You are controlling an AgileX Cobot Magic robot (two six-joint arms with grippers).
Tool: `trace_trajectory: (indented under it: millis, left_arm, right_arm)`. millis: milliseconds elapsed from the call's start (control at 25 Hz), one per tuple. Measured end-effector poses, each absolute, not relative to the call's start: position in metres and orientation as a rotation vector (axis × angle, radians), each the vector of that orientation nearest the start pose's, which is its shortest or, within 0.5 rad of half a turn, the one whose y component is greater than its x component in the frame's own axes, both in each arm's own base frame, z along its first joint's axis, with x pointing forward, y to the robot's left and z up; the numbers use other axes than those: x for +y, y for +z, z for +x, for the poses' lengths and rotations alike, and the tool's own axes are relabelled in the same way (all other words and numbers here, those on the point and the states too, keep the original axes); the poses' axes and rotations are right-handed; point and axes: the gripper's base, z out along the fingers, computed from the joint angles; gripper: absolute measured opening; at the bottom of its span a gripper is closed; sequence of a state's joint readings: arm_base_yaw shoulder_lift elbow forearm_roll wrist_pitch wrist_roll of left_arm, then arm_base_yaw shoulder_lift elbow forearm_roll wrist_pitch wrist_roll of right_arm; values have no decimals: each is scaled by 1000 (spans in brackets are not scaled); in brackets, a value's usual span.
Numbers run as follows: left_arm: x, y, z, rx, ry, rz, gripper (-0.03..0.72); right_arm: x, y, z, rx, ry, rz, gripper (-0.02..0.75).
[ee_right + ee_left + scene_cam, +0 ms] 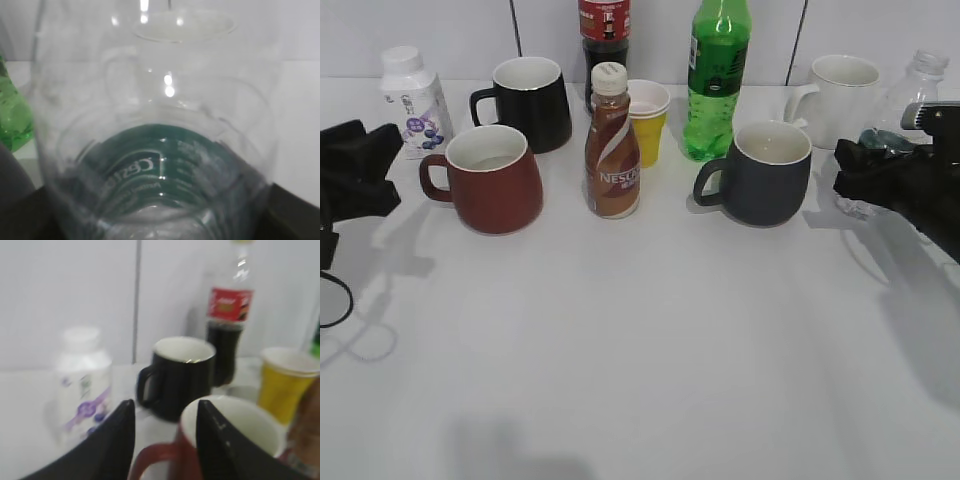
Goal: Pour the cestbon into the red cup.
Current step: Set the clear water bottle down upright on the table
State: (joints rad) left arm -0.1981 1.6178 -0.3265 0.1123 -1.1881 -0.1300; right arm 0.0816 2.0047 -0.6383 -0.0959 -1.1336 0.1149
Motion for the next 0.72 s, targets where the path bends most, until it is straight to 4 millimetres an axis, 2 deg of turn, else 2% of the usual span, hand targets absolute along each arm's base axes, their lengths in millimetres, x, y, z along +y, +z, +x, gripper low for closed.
trace_trajectory:
  millis: [160, 360, 720]
  left_arm:
    - [-61, 195, 238, 1553, -321, 223, 312]
    - [-58, 218, 227, 1532, -303, 227, 312]
    - [-54, 239, 218, 1623, -267, 216, 312]
  right_arm:
    - [35, 115, 332, 1715, 193, -75, 488]
    - [35, 110, 322, 1727, 195, -75, 615]
    - [31, 104, 297, 1784, 186, -53, 634]
